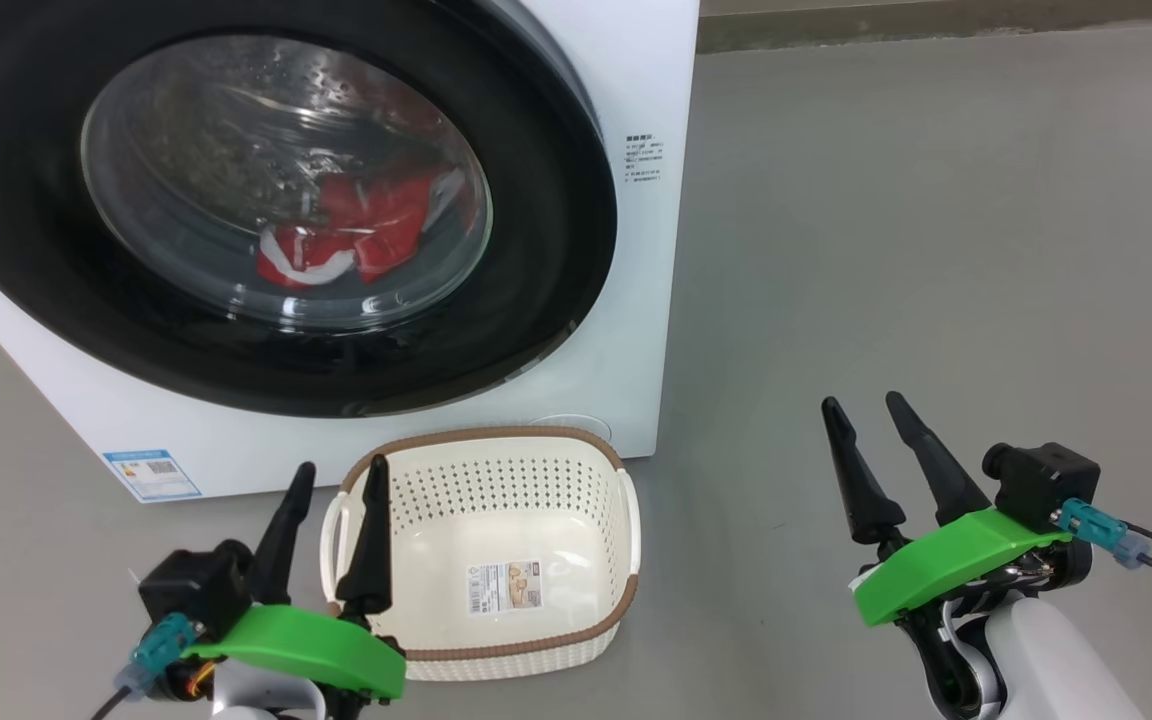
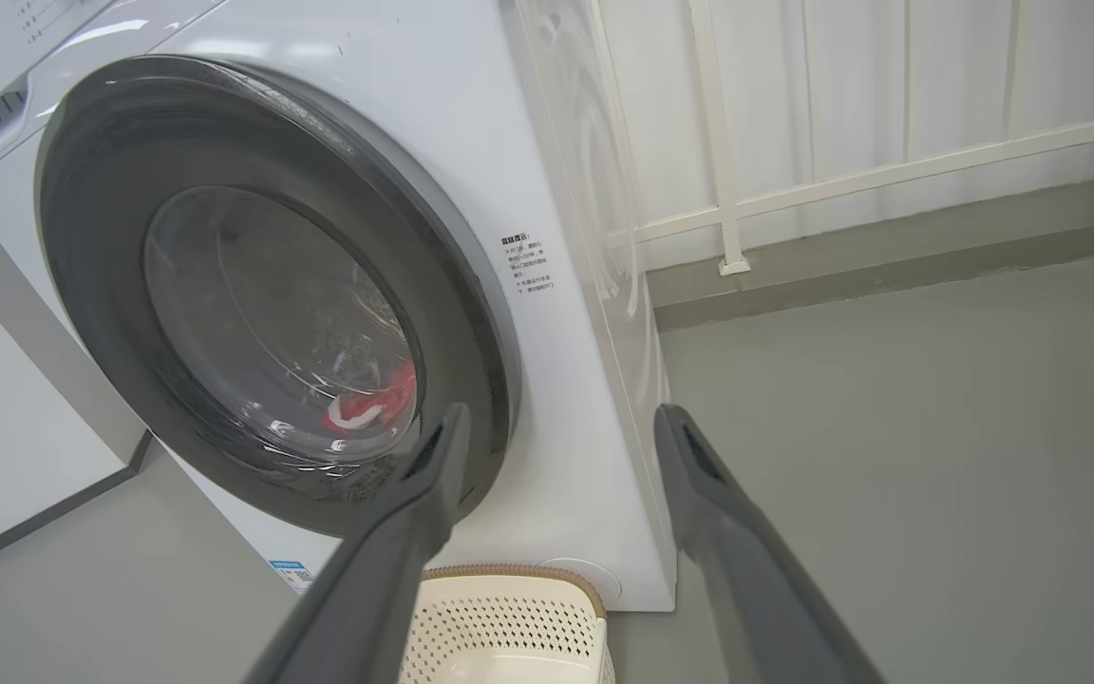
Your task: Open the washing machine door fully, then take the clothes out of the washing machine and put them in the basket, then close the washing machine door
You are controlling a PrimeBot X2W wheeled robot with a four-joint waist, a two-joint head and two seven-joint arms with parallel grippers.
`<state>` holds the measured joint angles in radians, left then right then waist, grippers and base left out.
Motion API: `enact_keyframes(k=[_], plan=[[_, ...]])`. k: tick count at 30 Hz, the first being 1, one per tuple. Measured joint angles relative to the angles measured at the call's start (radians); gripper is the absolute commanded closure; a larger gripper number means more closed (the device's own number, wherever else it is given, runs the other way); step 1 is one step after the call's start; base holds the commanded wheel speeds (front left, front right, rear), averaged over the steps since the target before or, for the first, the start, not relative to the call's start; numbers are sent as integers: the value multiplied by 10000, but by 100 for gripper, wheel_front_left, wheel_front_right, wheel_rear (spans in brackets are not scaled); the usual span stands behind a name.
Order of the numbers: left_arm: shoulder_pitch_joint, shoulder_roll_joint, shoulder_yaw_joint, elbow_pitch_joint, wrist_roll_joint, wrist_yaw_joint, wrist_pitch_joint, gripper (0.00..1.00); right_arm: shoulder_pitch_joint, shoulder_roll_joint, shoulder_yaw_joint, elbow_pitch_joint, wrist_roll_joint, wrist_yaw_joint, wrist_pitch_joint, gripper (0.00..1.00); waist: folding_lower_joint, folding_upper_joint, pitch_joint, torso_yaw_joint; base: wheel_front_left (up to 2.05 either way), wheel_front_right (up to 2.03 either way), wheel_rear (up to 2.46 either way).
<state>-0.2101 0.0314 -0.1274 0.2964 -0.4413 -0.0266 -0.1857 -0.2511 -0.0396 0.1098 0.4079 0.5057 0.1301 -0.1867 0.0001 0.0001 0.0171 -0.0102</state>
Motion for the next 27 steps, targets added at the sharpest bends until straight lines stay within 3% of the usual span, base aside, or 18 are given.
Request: enact_keyframes(k=[27], plan=[[-574, 13, -353, 284, 2211, 268, -640, 0, -782, -115, 401, 470, -2527, 0, -660, 0, -1, 0, 99, -86, 0, 0, 0]])
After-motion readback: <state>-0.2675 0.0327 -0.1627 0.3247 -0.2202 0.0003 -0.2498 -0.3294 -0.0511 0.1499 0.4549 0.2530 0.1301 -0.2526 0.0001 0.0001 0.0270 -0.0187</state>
